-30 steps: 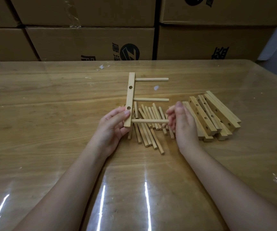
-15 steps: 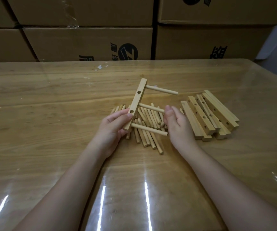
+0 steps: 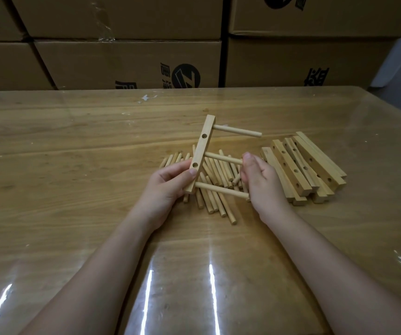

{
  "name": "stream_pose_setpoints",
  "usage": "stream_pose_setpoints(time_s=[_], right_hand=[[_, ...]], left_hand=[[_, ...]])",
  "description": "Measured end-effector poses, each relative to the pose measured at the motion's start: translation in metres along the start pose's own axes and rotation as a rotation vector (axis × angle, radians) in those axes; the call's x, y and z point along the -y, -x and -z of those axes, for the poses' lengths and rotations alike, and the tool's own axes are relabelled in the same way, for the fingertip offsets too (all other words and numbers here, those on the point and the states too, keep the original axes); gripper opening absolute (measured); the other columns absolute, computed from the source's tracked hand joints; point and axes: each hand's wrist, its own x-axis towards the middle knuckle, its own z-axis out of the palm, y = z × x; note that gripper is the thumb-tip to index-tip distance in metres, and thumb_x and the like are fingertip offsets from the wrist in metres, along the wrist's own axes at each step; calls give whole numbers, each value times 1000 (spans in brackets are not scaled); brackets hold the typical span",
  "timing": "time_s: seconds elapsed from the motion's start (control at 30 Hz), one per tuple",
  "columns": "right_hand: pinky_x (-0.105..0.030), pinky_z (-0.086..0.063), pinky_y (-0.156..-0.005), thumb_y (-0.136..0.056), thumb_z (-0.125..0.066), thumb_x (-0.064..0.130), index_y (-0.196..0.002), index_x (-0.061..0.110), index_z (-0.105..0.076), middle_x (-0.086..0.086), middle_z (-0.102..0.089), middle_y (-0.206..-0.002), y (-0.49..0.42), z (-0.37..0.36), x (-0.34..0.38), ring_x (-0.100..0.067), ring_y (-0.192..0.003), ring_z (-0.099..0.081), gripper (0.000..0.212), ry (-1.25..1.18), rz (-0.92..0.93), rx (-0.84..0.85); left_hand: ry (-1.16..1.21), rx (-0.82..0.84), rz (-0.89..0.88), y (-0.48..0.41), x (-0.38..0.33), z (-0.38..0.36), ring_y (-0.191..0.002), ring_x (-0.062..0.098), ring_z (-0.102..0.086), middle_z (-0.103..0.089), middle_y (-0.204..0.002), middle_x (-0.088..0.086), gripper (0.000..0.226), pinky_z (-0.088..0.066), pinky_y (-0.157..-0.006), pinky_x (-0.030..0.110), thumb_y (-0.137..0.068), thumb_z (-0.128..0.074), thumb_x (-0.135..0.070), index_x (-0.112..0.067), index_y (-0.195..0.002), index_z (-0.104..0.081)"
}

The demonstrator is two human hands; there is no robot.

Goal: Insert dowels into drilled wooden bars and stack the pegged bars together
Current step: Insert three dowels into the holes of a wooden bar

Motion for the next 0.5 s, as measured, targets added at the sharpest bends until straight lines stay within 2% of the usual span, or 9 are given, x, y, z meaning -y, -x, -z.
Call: stream_pose_setpoints(time_s=[0.27, 0.37, 0.5], right_hand=[[-12, -28, -41, -98, -35, 38, -62, 21, -40, 14, -37, -45, -2, -1, 1, 0, -41, -30, 40, -79, -29, 5], [-13, -30, -43, -97, -33, 44, -63, 24, -41, 14, -38, -47, -1, -4, -1, 0, -43, -33, 41, -67, -15, 7], [-14, -39, -48, -92, -29, 57, -68, 24, -51, 12, -47, -52, -2, -1, -1, -1, -48, -43, 47, -228, -101, -83]], left_hand=[[-20, 11, -22, -2, 1, 1, -89, 10, -69, -74, -101, 0, 27, -55, -72, 22, -74, -72, -29, -26, -101, -76], [17, -28, 3, -2, 0, 1, -97, 14, -68, -72, -108, 3, 34, -56, -72, 24, -71, -75, -30, -23, -104, -74], [68, -83, 26, -5, -1, 1, -93, 15, -66, -72, -103, 4, 26, -55, -76, 28, -74, -68, -23, -18, -98, -76]])
